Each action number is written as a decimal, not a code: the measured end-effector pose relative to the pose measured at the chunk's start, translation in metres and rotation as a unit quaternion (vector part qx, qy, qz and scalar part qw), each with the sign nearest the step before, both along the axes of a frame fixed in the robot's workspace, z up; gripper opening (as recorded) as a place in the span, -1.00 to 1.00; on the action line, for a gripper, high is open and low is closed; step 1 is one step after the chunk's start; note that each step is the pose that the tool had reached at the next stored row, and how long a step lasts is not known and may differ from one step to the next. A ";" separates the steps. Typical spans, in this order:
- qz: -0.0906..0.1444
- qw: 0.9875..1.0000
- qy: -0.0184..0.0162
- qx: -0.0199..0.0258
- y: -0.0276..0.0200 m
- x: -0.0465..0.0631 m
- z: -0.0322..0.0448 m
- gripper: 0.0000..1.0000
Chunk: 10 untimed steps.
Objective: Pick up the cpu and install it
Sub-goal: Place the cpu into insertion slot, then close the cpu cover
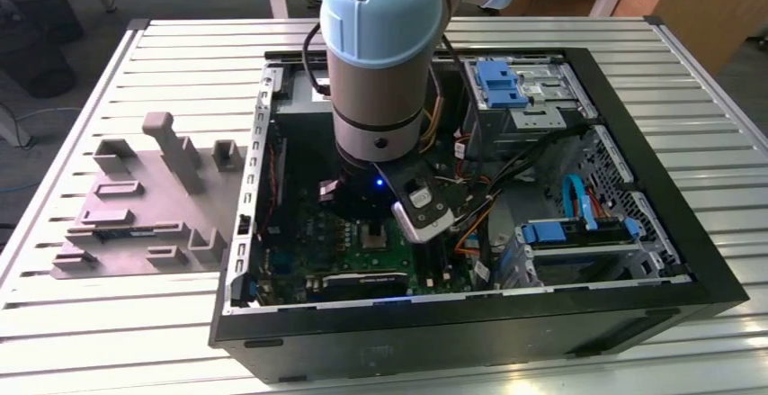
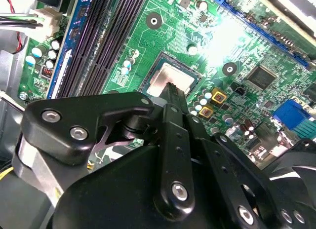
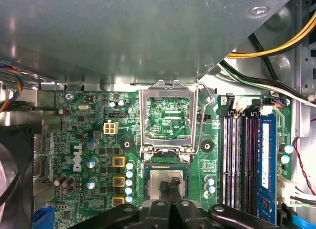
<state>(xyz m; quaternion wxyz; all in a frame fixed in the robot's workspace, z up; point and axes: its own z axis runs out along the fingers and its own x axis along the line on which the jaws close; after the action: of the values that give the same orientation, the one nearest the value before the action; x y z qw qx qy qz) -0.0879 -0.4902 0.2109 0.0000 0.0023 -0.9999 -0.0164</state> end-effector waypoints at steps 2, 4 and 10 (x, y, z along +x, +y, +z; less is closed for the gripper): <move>0.000 1.000 0.000 0.000 0.0000 0.000 0.0000 -0.79; 0.000 1.000 0.000 0.000 0.0000 0.000 0.0002 -0.79; 0.000 1.000 0.000 0.000 0.0000 0.000 0.0005 -0.79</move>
<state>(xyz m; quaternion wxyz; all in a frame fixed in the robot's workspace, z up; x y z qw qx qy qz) -0.0879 -0.4902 0.2114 0.0000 0.0023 -0.9999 -0.0164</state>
